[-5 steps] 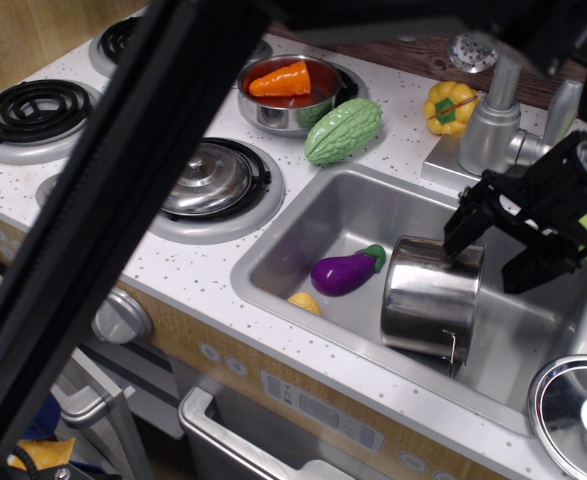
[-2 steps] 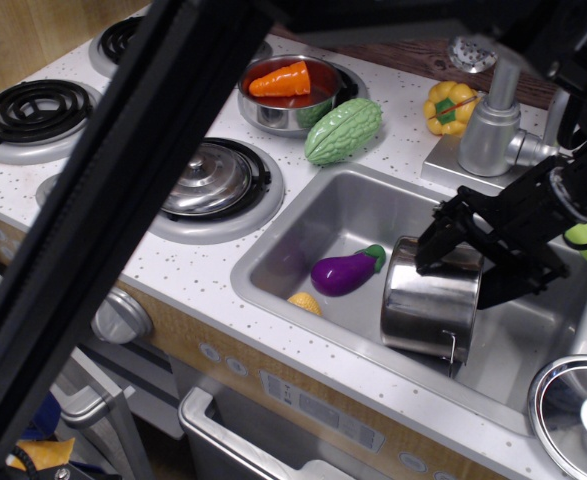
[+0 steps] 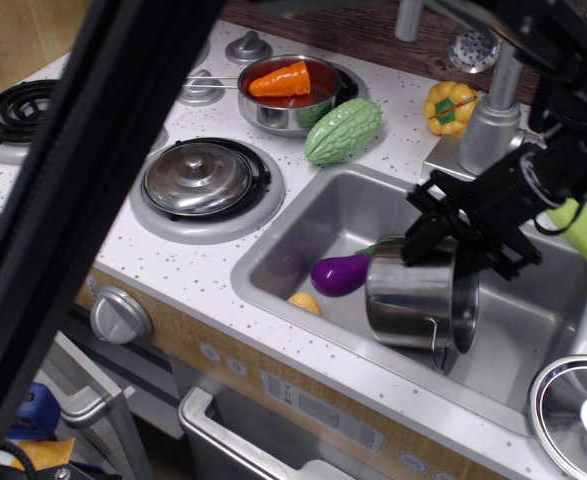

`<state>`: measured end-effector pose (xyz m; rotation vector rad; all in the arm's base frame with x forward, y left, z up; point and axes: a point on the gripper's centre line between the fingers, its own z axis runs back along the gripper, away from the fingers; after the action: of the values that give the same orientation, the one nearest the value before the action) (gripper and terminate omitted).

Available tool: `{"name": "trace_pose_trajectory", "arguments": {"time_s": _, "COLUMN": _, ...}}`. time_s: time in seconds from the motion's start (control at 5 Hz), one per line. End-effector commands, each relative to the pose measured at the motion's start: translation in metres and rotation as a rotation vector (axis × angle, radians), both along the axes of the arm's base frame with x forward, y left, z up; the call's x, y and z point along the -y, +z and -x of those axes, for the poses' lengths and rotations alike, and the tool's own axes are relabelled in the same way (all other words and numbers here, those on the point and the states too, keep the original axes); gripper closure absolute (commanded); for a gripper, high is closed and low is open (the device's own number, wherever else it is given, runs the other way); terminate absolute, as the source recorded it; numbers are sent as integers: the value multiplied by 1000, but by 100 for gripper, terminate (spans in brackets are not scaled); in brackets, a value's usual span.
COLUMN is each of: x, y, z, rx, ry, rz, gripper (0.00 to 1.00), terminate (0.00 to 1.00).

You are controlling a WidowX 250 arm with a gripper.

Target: Flip pot upright in sink

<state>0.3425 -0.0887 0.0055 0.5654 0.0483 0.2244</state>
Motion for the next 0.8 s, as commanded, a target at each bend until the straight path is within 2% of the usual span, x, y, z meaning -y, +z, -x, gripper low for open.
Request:
{"name": "trace_pose_trajectory", "arguments": {"time_s": 0.0, "x": 3, "y": 35, "z": -6, "rx": 55, "ry": -21, "rz": 87, "gripper": 100, "terminate": 0}}
{"name": "trace_pose_trajectory", "arguments": {"time_s": 0.4, "x": -8, "y": 38, "z": 6, "rx": 128, "ry": -99, "rz": 248, "gripper": 100, "terminate": 0}}
{"name": "trace_pose_trajectory", "arguments": {"time_s": 0.6, "x": -15, "y": 34, "z": 10, "rx": 147, "ry": -134, "rz": 298, "gripper": 100, "terminate": 0}}
